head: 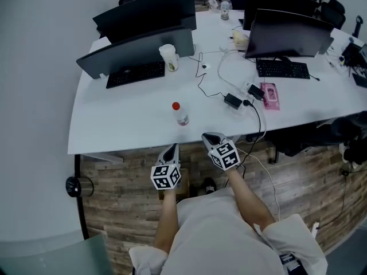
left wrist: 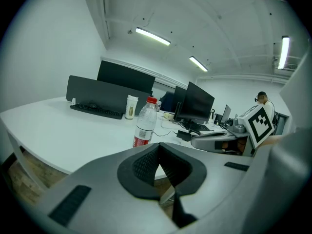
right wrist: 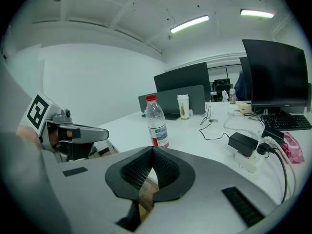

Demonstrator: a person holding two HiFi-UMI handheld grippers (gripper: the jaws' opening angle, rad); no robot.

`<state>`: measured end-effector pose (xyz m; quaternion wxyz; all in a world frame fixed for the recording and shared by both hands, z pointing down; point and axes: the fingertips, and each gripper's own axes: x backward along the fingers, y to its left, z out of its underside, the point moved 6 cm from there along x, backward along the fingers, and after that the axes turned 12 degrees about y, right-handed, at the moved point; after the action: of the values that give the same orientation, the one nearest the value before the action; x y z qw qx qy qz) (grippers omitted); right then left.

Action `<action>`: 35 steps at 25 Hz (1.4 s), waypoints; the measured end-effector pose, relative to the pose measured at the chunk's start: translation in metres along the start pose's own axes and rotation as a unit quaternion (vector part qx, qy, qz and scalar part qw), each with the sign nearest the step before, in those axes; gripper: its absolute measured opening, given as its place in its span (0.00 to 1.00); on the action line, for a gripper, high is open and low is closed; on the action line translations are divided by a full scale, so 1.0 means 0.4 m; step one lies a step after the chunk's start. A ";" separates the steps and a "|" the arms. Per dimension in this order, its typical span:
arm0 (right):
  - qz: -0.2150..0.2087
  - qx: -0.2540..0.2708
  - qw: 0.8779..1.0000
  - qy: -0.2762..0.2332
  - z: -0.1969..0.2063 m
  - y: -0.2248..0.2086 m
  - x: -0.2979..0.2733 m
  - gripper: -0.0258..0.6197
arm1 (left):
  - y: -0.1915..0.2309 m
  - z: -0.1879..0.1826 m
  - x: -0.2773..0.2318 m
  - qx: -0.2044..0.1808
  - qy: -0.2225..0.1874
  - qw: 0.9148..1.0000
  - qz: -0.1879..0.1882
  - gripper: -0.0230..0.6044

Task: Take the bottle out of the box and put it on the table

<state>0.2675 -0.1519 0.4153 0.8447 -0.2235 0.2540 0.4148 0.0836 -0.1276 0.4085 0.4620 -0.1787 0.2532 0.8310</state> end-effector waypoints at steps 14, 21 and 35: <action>-0.004 -0.003 1.000 0.006 0.018 -0.008 -0.001 0.10 | -0.016 0.007 -0.014 -0.004 0.004 1.000 0.002 0.06; 0.010 -0.009 1.000 0.006 0.018 -0.020 0.015 0.10 | -0.020 0.015 -0.010 -0.003 0.005 1.000 0.001 0.06; 0.018 -0.019 1.000 0.007 0.016 -0.036 0.021 0.10 | -0.023 0.007 -0.013 -0.006 0.001 1.000 0.004 0.06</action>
<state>0.2853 -0.1514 0.4174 0.8309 -0.2375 0.2563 0.4330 0.0941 -0.1255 0.4113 0.4573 -0.1812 0.2496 0.8341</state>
